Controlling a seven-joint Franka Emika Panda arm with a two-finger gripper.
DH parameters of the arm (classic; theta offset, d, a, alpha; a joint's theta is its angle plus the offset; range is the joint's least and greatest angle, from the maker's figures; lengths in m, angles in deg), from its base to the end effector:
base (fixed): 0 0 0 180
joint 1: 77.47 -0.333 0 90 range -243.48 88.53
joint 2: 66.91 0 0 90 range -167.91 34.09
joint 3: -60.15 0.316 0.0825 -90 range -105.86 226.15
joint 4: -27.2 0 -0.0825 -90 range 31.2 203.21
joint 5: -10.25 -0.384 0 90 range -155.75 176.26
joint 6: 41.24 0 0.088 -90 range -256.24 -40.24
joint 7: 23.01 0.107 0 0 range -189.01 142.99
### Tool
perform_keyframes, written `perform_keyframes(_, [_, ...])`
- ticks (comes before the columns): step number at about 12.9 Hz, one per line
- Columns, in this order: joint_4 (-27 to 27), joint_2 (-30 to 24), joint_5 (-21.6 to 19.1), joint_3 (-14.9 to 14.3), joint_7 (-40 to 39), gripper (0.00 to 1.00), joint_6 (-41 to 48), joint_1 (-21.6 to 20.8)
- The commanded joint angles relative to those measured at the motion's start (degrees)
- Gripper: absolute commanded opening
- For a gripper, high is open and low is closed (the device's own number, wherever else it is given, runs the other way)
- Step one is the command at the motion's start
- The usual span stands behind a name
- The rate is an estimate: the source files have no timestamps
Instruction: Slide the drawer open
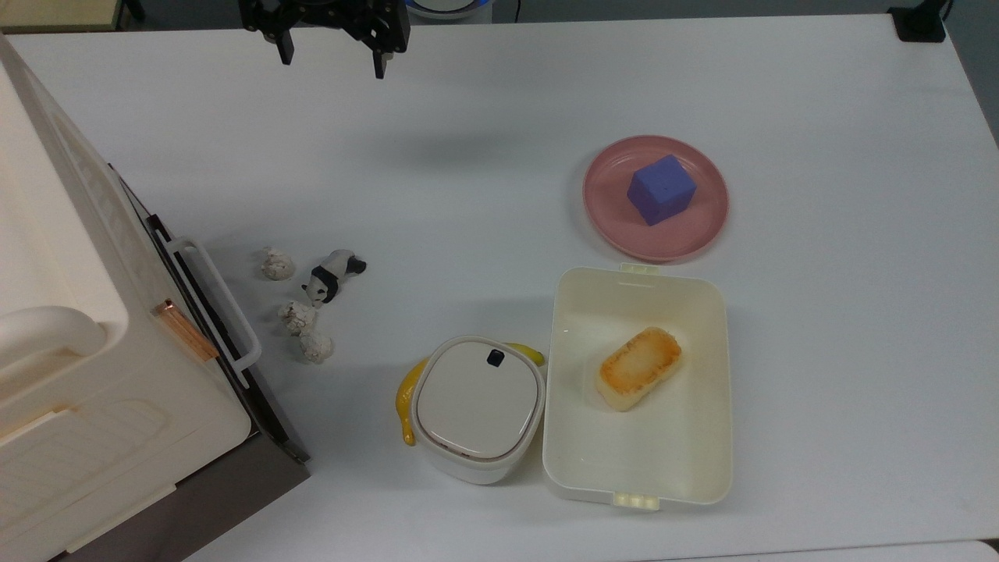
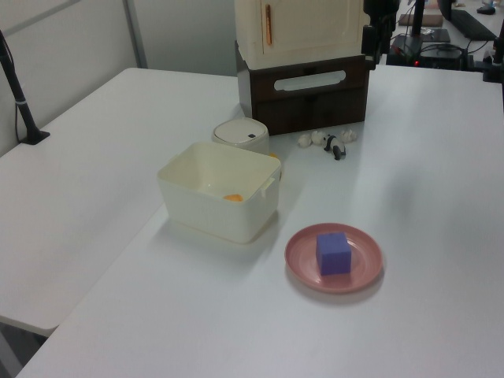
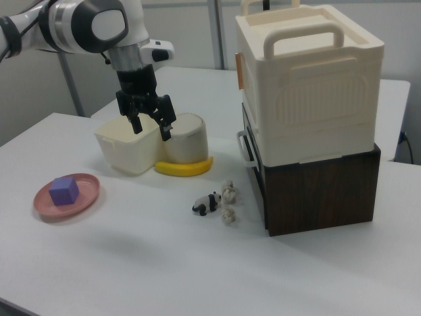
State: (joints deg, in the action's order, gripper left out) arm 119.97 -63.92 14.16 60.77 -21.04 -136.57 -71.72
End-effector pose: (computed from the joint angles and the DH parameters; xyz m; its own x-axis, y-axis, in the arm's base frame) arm 0.5735 -0.0584 0.5804 0.9931 -0.1172 -0.0054 -0.1166 -0.9909 0.0675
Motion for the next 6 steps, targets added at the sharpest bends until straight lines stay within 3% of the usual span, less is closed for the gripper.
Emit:
perform_keyframes(1, [0.0,-0.7,-0.8,-0.5,-0.3,1.0,1.0,-0.6])
perform_keyframes(6, [0.0,-0.6,-0.9,-0.5,-0.8,1.0,0.8,-0.6])
